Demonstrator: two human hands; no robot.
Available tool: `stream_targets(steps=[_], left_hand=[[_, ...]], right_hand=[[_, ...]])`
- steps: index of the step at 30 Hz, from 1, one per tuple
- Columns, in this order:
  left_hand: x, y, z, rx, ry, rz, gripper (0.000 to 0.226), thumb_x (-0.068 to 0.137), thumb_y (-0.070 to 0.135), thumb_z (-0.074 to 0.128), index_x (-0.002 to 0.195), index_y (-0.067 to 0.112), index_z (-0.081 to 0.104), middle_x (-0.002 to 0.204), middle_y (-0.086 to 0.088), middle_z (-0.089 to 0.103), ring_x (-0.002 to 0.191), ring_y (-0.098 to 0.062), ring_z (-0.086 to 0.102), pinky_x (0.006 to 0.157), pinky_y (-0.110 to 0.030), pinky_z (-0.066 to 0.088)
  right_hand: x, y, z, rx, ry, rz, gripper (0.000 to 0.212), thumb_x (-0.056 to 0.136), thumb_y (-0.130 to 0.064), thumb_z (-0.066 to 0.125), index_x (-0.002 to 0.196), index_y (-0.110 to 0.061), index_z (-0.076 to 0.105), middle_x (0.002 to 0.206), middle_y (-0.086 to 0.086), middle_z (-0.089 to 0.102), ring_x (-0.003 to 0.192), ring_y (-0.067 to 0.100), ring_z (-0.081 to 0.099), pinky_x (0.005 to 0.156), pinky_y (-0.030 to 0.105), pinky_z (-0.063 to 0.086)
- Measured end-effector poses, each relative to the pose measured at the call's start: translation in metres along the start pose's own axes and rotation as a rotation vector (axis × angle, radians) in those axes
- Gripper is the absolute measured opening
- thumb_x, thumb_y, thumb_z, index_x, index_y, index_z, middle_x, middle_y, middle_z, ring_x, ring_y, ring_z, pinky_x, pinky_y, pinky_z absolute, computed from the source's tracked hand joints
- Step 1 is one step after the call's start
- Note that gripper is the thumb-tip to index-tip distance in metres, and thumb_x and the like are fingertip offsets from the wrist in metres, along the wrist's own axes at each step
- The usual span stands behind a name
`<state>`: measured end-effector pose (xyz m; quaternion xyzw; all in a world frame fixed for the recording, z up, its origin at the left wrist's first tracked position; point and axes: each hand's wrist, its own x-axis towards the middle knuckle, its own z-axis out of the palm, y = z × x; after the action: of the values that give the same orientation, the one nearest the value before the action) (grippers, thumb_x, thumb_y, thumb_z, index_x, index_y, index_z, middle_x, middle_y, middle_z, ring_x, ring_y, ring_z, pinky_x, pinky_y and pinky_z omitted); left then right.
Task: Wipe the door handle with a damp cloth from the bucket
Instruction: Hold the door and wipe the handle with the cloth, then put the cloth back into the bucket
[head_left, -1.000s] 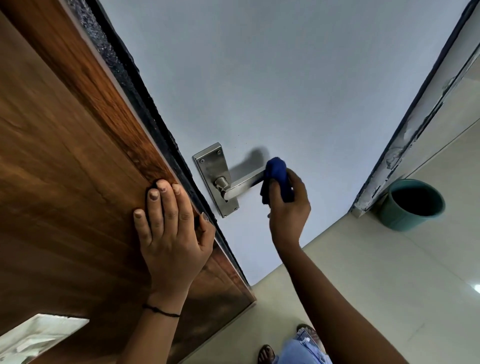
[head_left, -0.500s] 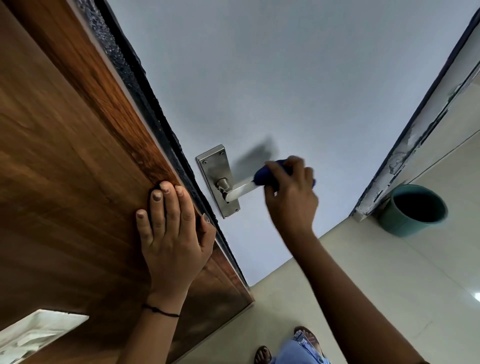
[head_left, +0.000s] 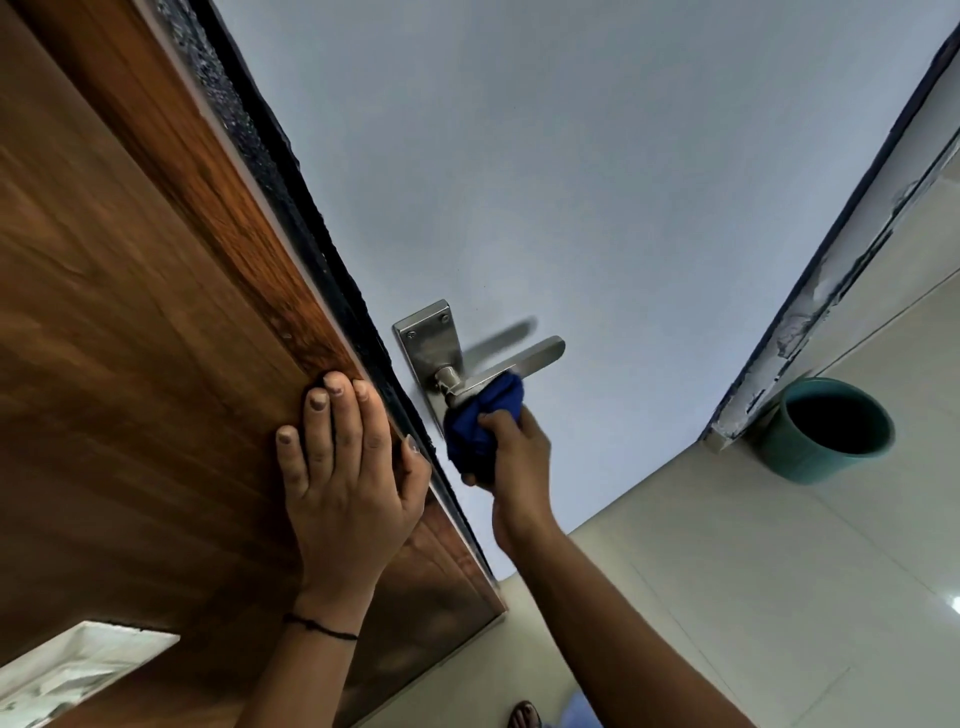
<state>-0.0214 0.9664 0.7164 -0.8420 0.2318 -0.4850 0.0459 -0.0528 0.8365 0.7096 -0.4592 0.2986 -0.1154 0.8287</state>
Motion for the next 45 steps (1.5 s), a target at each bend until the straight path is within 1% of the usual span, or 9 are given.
stream_targets(steps=[6, 11, 16, 20, 25, 30, 36, 42, 45], left_hand=[[0.004, 0.008, -0.006, -0.048, -0.049, -0.090, 0.081, 0.092, 0.029, 0.042, 0.152, 0.004, -0.006, 0.160, -0.012, -0.018, 0.149, -0.021, -0.016, 0.120, -0.038, -0.012], [-0.002, 0.061, -0.021, -0.516, -0.208, -0.360, 0.076, 0.089, 0.025, 0.045, 0.149, -0.004, 0.009, 0.153, -0.029, 0.003, 0.149, -0.028, -0.011, 0.122, -0.035, -0.007], [-0.002, 0.179, -0.039, -1.243, -0.764, -0.430, 0.054, 0.097, 0.042, 0.043, 0.144, 0.016, 0.042, 0.154, 0.006, 0.033, 0.144, -0.007, 0.027, 0.118, -0.026, 0.026], [0.028, 0.295, -0.056, -1.666, -1.167, -0.647, 0.027, 0.091, 0.029, 0.060, 0.117, 0.022, 0.063, 0.104, 0.009, 0.074, 0.095, -0.002, 0.069, 0.076, -0.010, 0.051], [0.060, 0.436, -0.077, -1.681, -1.188, -0.640, 0.005, 0.088, 0.015, 0.066, 0.087, 0.010, 0.065, 0.072, -0.001, 0.070, 0.060, -0.007, 0.067, 0.050, -0.015, 0.048], [0.092, 0.553, -0.081, -1.754, -1.298, -0.573, 0.010, 0.088, 0.016, 0.065, 0.084, 0.007, 0.065, 0.069, -0.005, 0.065, 0.064, -0.012, 0.056, 0.058, -0.023, 0.043], [0.129, 0.647, -0.044, -1.862, -1.584, -0.603, 0.013, 0.092, 0.011, 0.058, 0.097, 0.007, 0.069, 0.084, -0.002, 0.070, 0.080, -0.009, 0.065, 0.068, -0.022, 0.055], [0.125, 0.763, 0.055, -1.590, -1.643, -0.892, 0.026, 0.079, 0.038, 0.068, 0.070, 0.014, 0.070, 0.079, -0.016, 0.070, 0.082, -0.031, 0.063, 0.076, -0.056, 0.052], [0.132, 0.834, 0.105, -1.498, -1.586, -0.924, 0.031, 0.078, 0.043, 0.073, 0.091, 0.015, 0.067, 0.091, -0.011, 0.074, 0.084, -0.026, 0.070, 0.070, -0.039, 0.059]], right_hand=[[-0.013, 0.026, -0.014, -0.406, -0.225, -0.165, 0.036, 0.086, -0.018, 0.052, 0.121, -0.027, 0.053, 0.118, 0.005, 0.060, 0.095, 0.023, 0.063, 0.078, 0.028, 0.058], [-0.012, 0.004, -0.081, -0.341, -0.151, -0.114, 0.031, 0.092, -0.010, 0.051, 0.120, -0.022, 0.057, 0.109, 0.009, 0.064, 0.079, 0.020, 0.066, 0.054, 0.022, 0.054], [-0.015, -0.028, -0.185, -0.361, 0.080, -0.202, 0.038, 0.090, -0.005, 0.051, 0.122, -0.026, 0.057, 0.097, -0.007, 0.071, 0.081, 0.017, 0.069, 0.068, 0.033, 0.057], [-0.023, -0.057, -0.281, -0.431, 0.250, -0.286, 0.046, 0.089, -0.015, 0.054, 0.129, -0.039, 0.051, 0.121, -0.014, 0.059, 0.113, 0.021, 0.059, 0.087, 0.034, 0.057], [-0.028, -0.100, -0.399, -0.524, 0.347, -0.324, 0.055, 0.094, -0.010, 0.051, 0.132, -0.048, 0.040, 0.137, -0.031, 0.039, 0.135, -0.001, 0.030, 0.108, 0.039, 0.044], [-0.016, -0.170, -0.518, -0.413, 0.578, -0.202, 0.041, 0.095, -0.011, 0.052, 0.119, -0.045, 0.052, 0.134, -0.012, 0.052, 0.130, 0.011, 0.045, 0.106, 0.026, 0.038], [0.032, -0.240, -0.620, 0.235, 0.253, 0.262, 0.033, 0.090, -0.022, 0.056, 0.118, -0.004, 0.063, 0.115, 0.021, 0.070, 0.104, 0.034, 0.067, 0.095, 0.051, 0.052], [0.164, -0.262, -0.693, -0.394, 0.532, 0.018, 0.026, 0.079, -0.006, 0.073, 0.101, -0.019, 0.066, 0.098, 0.003, 0.072, 0.088, 0.022, 0.068, 0.066, 0.020, 0.056], [0.246, -0.269, -0.739, -0.480, 0.502, 0.064, 0.037, 0.079, -0.007, 0.073, 0.108, -0.026, 0.059, 0.102, 0.000, 0.070, 0.089, 0.014, 0.067, 0.063, 0.016, 0.056]])
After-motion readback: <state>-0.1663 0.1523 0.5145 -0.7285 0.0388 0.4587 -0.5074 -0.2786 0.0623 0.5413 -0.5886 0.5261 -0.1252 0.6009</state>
